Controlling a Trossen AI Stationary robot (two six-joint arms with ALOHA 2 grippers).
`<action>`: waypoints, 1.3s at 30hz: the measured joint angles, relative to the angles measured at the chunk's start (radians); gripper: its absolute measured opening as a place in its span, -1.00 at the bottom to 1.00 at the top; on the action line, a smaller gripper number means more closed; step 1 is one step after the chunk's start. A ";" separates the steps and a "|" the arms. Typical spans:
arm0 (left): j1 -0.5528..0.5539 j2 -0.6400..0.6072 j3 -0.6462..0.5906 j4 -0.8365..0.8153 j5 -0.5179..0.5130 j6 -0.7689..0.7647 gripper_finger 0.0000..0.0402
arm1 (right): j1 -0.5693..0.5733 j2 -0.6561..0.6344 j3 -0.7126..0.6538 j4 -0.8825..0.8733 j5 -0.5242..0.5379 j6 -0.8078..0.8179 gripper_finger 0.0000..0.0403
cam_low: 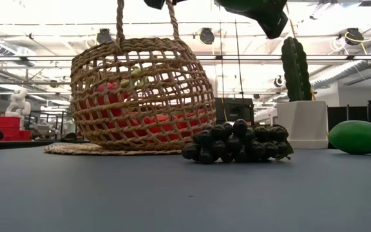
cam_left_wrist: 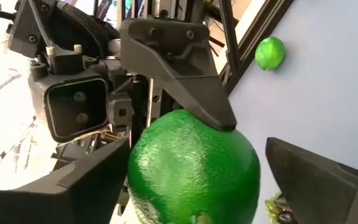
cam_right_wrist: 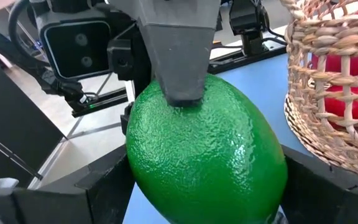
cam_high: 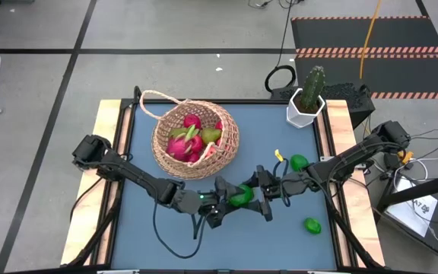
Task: Build produce basket
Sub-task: Put the green lime into the basket
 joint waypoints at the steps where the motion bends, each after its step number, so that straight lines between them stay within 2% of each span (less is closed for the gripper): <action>1: 0.000 0.000 0.000 0.002 0.000 0.000 0.81 | 0.000 0.000 0.000 -0.003 -0.001 0.000 0.59; 6: 0.000 0.000 0.000 0.012 0.000 0.000 0.56 | 0.000 0.000 0.000 -0.001 -0.003 -0.005 0.59; 9: 0.000 0.000 0.000 0.012 0.000 0.001 0.50 | 0.000 0.000 0.000 0.001 -0.002 -0.007 0.59; 12: -0.001 0.000 0.000 0.012 0.000 0.001 0.53 | 0.000 0.000 0.000 0.002 0.002 -0.010 0.63; 19: -0.004 0.000 0.000 0.007 0.004 -0.002 0.60 | 0.000 0.000 0.000 0.045 0.011 -0.040 0.95; 25: -0.005 0.000 0.000 0.008 0.004 -0.004 0.52 | 0.000 0.000 0.000 0.048 0.006 -0.040 0.96; 32: -0.020 0.000 0.000 0.009 0.003 -0.044 0.58 | 0.000 -0.042 0.000 0.049 0.005 -0.044 0.97; 39: -0.019 0.000 0.000 0.011 -0.001 -0.061 0.53 | 0.022 -0.113 0.000 0.051 0.004 -0.087 0.98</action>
